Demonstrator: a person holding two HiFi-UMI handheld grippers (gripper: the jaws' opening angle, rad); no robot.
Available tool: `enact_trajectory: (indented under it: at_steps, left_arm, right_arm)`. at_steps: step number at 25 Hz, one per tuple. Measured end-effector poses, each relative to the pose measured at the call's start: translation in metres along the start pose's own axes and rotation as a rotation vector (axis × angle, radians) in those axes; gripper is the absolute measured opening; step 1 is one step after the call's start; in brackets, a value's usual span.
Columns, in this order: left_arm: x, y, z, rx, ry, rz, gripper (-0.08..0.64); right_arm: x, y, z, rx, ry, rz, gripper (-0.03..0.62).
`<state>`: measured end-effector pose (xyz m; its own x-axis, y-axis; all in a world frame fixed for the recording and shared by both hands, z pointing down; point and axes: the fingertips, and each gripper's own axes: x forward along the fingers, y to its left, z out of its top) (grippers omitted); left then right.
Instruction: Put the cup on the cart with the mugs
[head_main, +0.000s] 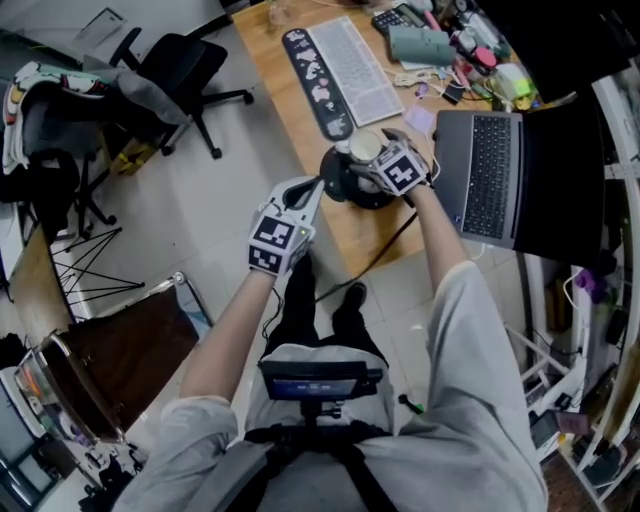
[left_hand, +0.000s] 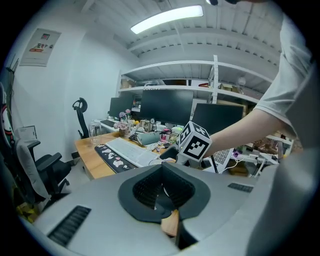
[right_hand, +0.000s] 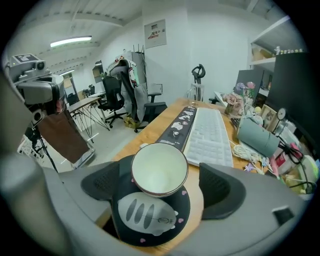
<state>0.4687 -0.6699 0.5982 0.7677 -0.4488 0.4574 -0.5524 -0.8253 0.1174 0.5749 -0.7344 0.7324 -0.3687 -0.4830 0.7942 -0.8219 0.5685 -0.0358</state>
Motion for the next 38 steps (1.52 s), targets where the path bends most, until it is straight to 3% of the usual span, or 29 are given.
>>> enact_trajectory:
  at_steps: [12, 15, 26, 38]
  left_arm:
    - [-0.004, 0.024, -0.006, -0.027, -0.001, 0.015, 0.002]
    - [-0.005, 0.028, -0.008, -0.028, 0.0, 0.019, 0.002]
    - [-0.008, 0.024, -0.017, -0.032, 0.012, 0.013, 0.002]
    - [-0.019, 0.017, -0.01, -0.02, -0.001, 0.031, 0.002]
  right_arm:
    - [0.028, -0.004, -0.001, -0.06, 0.019, 0.008, 0.489]
    - [0.032, -0.005, -0.002, -0.072, 0.031, 0.004, 0.416]
    - [0.031, -0.005, 0.0, -0.068, 0.013, -0.03, 0.41]
    - [-0.031, -0.007, 0.029, 0.004, -0.09, -0.12, 0.41]
